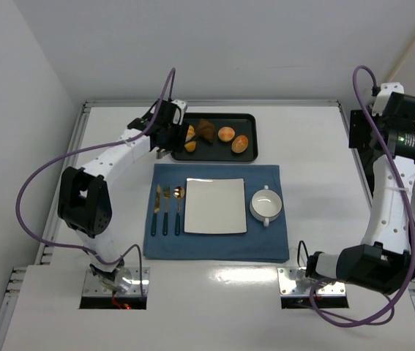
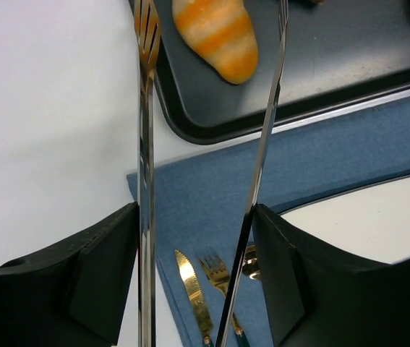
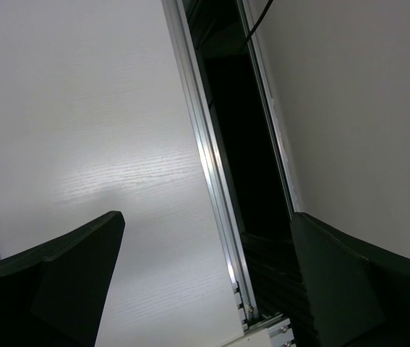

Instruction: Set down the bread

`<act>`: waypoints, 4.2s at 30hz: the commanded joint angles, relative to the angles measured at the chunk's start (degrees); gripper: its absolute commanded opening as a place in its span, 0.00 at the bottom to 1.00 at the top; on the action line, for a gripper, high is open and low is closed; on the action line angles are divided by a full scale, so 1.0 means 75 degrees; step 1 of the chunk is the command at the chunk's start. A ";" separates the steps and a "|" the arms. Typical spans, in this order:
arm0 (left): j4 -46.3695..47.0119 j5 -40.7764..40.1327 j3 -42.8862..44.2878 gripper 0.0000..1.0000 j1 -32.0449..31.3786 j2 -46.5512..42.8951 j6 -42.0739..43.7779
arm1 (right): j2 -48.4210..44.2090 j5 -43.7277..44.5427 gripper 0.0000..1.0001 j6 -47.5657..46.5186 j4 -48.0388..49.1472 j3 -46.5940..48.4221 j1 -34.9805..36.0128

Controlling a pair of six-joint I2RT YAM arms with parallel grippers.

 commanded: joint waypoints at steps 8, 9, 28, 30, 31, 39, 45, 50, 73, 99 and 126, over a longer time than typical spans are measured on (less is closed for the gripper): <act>0.0353 -0.0075 0.0308 0.58 0.0000 0.0391 -0.0157 | -0.0105 -0.0015 1.00 0.0126 0.0189 0.0017 -0.0089; 0.0353 -0.0074 0.0377 0.58 0.0000 0.0391 -0.0157 | -0.0105 -0.0015 1.00 0.0126 0.0189 0.0017 -0.0089; 0.0283 -0.0460 0.0776 0.51 -0.0081 0.1211 -0.0016 | 0.0036 -0.0097 1.00 0.0126 0.0189 0.0228 -0.0159; 0.0283 -0.0461 0.0776 0.51 -0.0151 0.1212 -0.0016 | 0.0036 -0.0097 1.00 0.0126 0.0189 0.0228 -0.0159; 0.0283 -0.0461 0.0776 0.51 -0.0152 0.1281 -0.0016 | 0.0036 -0.0097 1.00 0.0126 0.0189 0.0228 -0.0159; 0.0201 -0.0671 0.0776 0.28 -0.0222 0.1282 0.0054 | 0.0106 -0.0097 1.00 0.0126 0.0189 0.0298 -0.0159; 0.0130 -0.0918 0.0706 0.13 -0.0222 0.0499 0.0416 | 0.0106 -0.0097 1.00 0.0126 0.0189 0.0298 -0.0159; 0.0223 -0.0648 0.0368 0.10 -0.0152 -0.0496 0.0979 | 0.0176 -0.0097 1.00 0.0126 0.0189 0.0298 -0.0159; -0.1498 0.0782 -0.2187 0.00 -0.2915 -0.4050 0.2996 | 0.0423 -0.0413 1.00 0.0056 0.0260 0.0321 -0.0089; -0.1053 0.0700 -0.3770 0.14 -0.3445 -0.3534 0.2926 | 0.0188 -0.0554 1.00 -0.0015 0.0271 0.0251 -0.0089; -0.1099 0.0922 -0.2834 0.55 -0.3375 -0.3523 0.2703 | 0.0188 -0.0554 1.00 -0.0015 0.0271 0.0321 -0.0089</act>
